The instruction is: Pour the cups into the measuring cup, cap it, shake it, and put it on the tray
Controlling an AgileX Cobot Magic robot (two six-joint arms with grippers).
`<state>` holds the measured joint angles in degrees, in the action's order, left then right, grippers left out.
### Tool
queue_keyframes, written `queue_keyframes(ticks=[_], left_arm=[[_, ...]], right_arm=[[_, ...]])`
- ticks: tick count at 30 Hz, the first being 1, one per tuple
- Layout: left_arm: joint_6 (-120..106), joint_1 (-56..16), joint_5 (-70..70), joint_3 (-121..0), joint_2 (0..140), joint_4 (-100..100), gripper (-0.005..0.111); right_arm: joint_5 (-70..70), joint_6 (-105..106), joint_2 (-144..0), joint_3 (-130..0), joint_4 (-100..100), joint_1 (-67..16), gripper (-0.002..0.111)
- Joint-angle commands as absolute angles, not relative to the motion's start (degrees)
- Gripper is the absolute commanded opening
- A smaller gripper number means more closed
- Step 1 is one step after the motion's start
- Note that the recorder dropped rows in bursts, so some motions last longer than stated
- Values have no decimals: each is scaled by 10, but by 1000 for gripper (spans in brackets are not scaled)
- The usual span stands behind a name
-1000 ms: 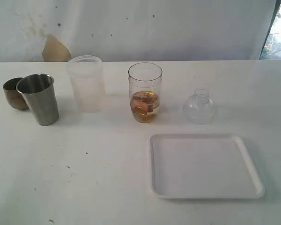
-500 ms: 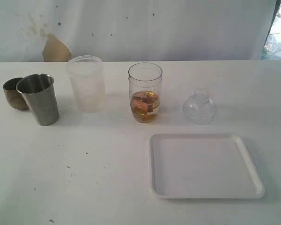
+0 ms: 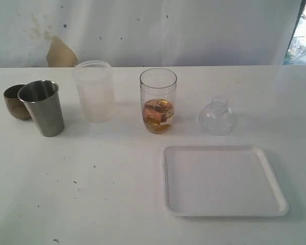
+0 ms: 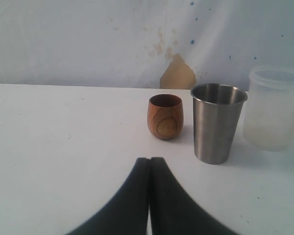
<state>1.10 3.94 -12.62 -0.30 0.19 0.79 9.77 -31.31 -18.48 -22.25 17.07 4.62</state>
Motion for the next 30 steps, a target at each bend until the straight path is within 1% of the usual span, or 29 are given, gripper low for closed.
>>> queue_keyframes(ticks=[1, 2, 3, 7, 12, 16, 24, 30], left_arm=[[13, 42, -120, 0, 0, 12, 0], [13, 42, -120, 0, 0, 12, 0], [13, 42, -120, 0, 0, 12, 0], [13, 42, -120, 0, 0, 12, 0], [13, 42, -120, 0, 0, 12, 0], [13, 42, -120, 0, 0, 12, 0], [13, 42, -120, 0, 0, 12, 0], [13, 42, -120, 0, 0, 12, 0]], right_arm=[[-48, -320, -340, -316, 185, 45, 67], [-79, -310, -370, -333, 185, 43, 70], [-107, -292, -405, -353, 185, 39, 71], [-201, -192, -548, -434, 129, 17, 71], [-307, 24, -709, -543, -71, 7, 71], [-315, 143, -797, -595, -181, -3, 71], [-332, 170, -956, -716, -178, -81, 71], [-350, 163, -1042, -780, -149, -97, 71]])
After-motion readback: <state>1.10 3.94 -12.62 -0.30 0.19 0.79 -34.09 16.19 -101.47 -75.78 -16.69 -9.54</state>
